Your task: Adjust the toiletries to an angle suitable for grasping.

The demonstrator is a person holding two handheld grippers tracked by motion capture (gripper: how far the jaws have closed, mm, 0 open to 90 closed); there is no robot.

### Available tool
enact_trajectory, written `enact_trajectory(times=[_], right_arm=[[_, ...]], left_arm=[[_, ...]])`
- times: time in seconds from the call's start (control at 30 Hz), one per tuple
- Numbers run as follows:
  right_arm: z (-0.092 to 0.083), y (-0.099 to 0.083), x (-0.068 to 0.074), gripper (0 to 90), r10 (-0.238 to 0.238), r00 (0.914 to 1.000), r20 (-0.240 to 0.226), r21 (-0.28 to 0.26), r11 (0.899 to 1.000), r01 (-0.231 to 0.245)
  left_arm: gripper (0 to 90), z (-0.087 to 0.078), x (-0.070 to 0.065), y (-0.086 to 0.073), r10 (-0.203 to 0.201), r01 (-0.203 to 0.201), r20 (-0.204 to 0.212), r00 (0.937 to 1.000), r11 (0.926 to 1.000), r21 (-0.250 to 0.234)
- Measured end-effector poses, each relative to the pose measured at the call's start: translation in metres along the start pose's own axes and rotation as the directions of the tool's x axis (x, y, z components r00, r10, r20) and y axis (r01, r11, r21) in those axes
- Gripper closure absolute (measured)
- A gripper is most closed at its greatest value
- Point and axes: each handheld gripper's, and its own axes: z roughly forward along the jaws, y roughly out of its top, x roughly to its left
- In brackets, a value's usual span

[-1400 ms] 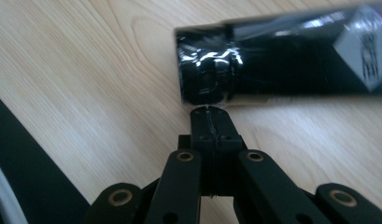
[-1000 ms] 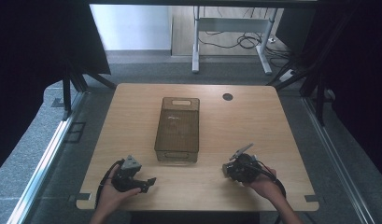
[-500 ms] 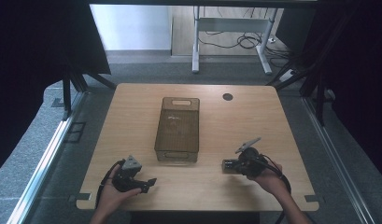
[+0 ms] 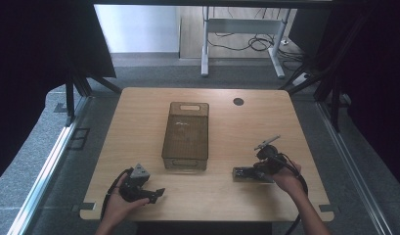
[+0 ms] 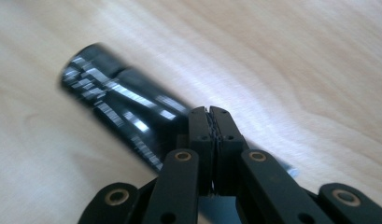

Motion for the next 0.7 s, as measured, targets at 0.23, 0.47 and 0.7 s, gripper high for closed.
enact_trajectory(times=[0.23, 0.47, 0.7], right_arm=[[0.003, 0.004, -0.008, 88.5, 0.021, 0.9998, 0.002, 0.015, 1.0, -0.021], [0.006, 0.002, -0.014, 88.5, 0.031, 0.9994, 0.013, 0.02, 0.999, -0.031], [0.008, -0.004, -0.018, 88.6, 0.054, 0.9985, 0.008, 0.03, 0.998, -0.054]], left_arm=[[19.1, 0.0, -0.001, 0.001, 0.007, -0.007, 0.003, 1.0, 1.0, -0.001], [19.1, 0.002, -0.002, 0.001, 0.01, -0.01, 0.005, 0.9999, 0.9999, 0.007], [19.1, 0.003, -0.003, 0.001, 0.017, -0.017, 0.011, 0.9998, 0.9997, 0.015]])
